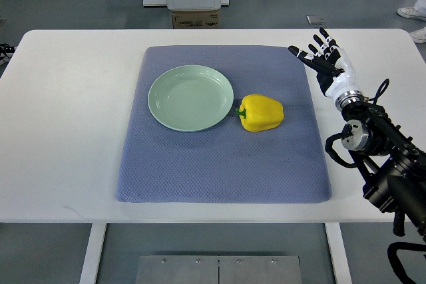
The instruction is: Place yellow pepper on plate with right hand
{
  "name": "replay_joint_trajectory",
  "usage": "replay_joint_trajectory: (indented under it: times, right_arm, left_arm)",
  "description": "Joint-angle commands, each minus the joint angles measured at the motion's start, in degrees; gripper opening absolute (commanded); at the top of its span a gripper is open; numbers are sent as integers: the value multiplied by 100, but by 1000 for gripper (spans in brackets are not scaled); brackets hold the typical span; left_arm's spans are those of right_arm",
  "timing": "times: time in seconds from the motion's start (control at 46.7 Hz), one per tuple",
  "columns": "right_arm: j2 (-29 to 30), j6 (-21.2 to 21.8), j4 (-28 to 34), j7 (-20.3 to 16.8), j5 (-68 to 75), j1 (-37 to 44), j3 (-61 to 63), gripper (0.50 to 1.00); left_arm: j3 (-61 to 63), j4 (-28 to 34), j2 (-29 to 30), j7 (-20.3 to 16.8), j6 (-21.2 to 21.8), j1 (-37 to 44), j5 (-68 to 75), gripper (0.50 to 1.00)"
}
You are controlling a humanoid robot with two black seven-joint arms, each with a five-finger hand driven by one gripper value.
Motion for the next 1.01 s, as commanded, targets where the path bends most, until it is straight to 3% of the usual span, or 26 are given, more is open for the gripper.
replay_joint_trajectory:
  times: [0.0, 0.986]
  right_arm:
    - [0, 0, 0, -4, 0, -8, 0, 995]
    - [0, 0, 0, 5, 0, 1, -53, 995]
  left_arm:
    - [0, 0, 0, 0, 2, 0, 0, 1000]
    - [0, 0, 0, 0, 2, 0, 0, 1000]
